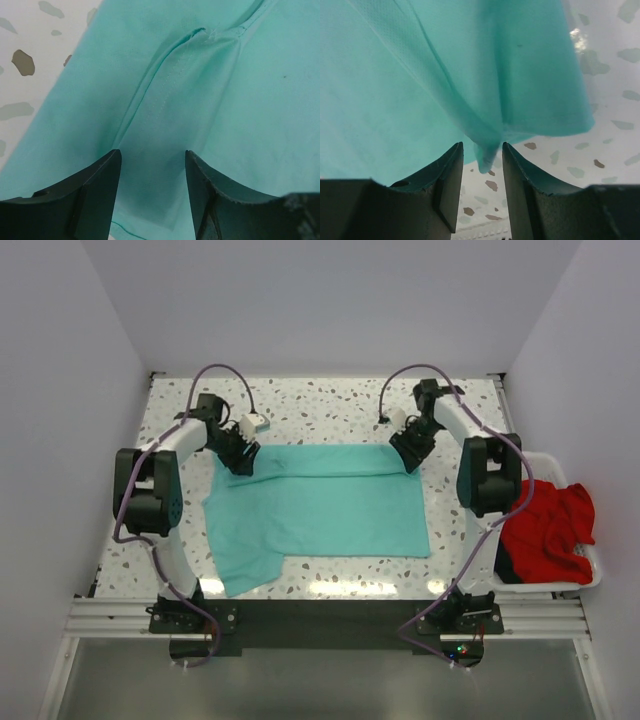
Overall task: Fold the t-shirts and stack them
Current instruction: Fold the tshirt
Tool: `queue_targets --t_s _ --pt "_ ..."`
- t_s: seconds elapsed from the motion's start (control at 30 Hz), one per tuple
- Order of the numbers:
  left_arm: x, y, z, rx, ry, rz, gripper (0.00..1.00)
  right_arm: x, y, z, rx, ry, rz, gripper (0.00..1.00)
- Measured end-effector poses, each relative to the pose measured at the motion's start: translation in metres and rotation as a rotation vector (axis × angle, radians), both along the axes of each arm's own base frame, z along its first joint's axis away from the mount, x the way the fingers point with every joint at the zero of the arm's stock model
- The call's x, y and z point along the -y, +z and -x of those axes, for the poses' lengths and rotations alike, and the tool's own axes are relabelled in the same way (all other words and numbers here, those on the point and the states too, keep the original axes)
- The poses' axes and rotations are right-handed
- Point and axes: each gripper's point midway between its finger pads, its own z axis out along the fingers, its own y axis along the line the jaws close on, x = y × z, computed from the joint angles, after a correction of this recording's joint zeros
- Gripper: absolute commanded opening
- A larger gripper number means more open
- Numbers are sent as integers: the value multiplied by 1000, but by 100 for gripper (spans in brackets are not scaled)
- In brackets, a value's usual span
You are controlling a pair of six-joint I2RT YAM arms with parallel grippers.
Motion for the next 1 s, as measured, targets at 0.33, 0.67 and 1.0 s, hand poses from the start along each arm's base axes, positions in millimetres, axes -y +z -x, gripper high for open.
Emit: queue_targets --t_s 0.33,0.67,1.0 --pt "-2 -7 11 -30 -19 -16 29 -7 -20 19 -69 39 36 28" --pt "-4 5 43 -25 -80 -34 31 -3 -28 28 -97 45 47 26" --pt "-15 27 -6 38 34 -42 56 -4 -28 29 -97 52 55 25"
